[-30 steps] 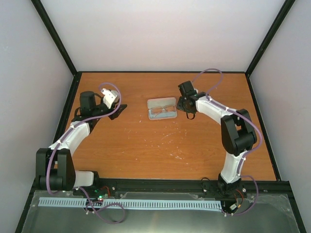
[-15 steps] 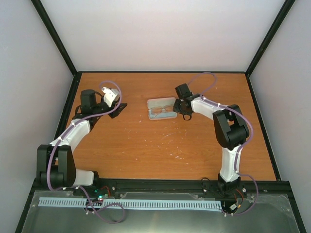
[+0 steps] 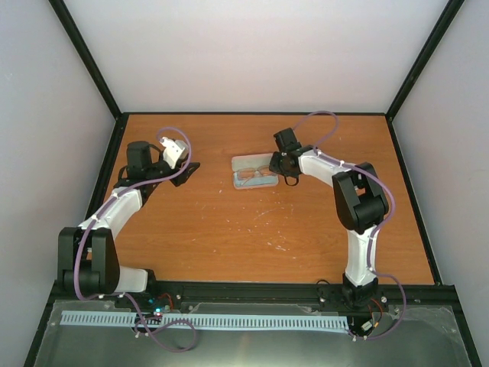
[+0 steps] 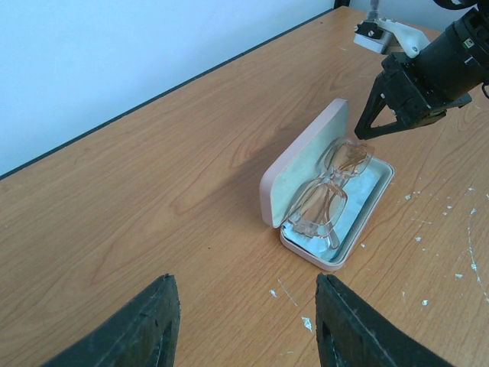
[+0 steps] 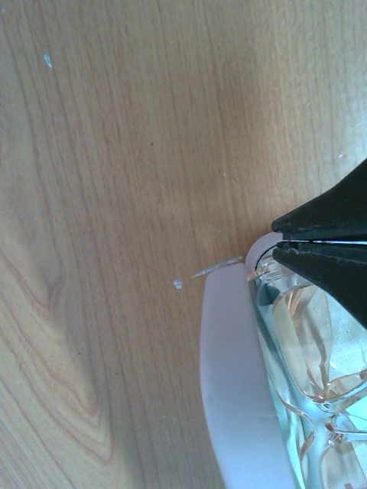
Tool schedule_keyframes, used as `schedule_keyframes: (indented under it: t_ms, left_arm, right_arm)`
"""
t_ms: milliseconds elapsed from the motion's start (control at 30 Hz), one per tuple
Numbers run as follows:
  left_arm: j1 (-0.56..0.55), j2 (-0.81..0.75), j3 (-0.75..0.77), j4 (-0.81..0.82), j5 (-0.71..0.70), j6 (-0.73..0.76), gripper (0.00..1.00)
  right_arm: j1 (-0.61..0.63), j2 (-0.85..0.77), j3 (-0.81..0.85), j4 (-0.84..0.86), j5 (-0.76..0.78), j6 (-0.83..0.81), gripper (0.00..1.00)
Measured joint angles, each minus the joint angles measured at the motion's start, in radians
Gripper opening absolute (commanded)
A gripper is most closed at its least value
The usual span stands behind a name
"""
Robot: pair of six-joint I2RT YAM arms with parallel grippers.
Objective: Organize the sunglasses
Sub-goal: Adjust the sunglasses in the sunglasses case.
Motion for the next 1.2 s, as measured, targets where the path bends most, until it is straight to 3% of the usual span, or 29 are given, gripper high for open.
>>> schedule_keyframes:
  t_ms: [1200]
  left_arm:
    - [0.0, 0.007, 0.0, 0.003, 0.0, 0.0, 0.5]
  right_arm:
    - [0.0, -0.041, -0.064, 0.021, -0.03, 0.023, 0.03]
